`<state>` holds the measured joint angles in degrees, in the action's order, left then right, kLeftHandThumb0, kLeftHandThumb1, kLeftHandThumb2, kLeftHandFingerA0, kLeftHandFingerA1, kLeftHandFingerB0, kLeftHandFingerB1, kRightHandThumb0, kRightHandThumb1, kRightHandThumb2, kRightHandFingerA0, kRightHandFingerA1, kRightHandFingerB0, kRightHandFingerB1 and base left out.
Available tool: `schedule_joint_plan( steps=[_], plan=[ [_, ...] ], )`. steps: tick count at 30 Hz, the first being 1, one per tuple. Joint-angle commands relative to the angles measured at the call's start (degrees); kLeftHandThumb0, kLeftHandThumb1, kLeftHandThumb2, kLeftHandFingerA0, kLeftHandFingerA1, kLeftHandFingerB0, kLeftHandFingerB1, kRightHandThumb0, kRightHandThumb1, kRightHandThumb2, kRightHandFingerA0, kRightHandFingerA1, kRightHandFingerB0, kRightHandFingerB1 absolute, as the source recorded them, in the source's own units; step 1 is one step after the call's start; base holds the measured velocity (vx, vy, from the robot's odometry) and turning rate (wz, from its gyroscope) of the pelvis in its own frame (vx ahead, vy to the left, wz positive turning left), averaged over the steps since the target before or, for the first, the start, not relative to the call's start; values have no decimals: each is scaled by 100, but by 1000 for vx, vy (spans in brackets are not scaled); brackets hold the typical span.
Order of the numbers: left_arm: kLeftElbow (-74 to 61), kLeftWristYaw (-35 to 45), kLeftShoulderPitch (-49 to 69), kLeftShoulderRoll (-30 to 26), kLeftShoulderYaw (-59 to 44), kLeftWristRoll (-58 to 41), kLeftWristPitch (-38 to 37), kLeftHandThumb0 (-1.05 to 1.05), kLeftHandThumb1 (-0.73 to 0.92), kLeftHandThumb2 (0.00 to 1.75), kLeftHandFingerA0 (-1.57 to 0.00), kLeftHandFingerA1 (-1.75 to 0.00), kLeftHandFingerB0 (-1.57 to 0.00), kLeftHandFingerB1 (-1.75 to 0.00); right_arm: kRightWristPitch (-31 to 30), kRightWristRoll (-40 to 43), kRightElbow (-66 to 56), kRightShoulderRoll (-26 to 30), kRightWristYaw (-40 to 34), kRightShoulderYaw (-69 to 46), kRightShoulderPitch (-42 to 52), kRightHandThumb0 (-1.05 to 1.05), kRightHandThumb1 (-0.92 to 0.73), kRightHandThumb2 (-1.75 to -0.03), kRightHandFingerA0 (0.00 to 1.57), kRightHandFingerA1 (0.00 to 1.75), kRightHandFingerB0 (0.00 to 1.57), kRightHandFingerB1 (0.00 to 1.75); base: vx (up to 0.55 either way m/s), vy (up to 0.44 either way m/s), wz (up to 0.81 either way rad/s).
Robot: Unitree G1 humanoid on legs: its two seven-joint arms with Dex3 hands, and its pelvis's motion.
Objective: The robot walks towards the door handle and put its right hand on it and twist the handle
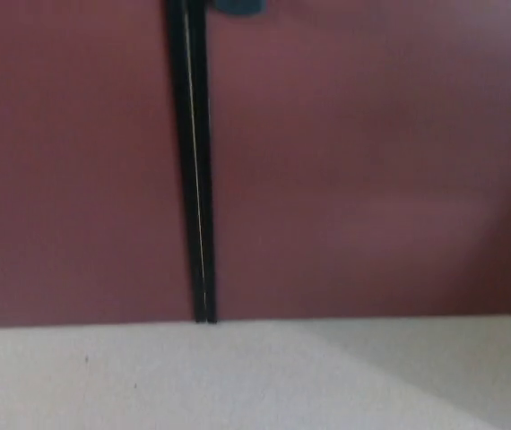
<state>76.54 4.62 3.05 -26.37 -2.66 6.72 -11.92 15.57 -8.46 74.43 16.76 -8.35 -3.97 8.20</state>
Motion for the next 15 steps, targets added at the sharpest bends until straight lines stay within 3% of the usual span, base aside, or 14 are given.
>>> schedule_joint_plan(
  steps=[1,8,15],
  plan=[
    [12,-50,7,-9,37,110,13,-19,48,63,-76,-77,-55,-66,-62,-29,45,1,-6,53,19,-8,-64,-57,75,54,58,45,198,-221,9],
    [26,-64,-147,-10,94,153,63,-19,48,63,-76,-76,-56,-66,-34,51,34,-22,63,32,-68,-6,-64,-57,75,55,59,46,239,-123,-2],
    [41,-29,-88,-43,134,193,58,-19,50,63,-76,-76,-56,-66,-49,44,23,-55,91,54,4,-7,-64,-57,75,54,58,46,149,37,-3]
  ],
)
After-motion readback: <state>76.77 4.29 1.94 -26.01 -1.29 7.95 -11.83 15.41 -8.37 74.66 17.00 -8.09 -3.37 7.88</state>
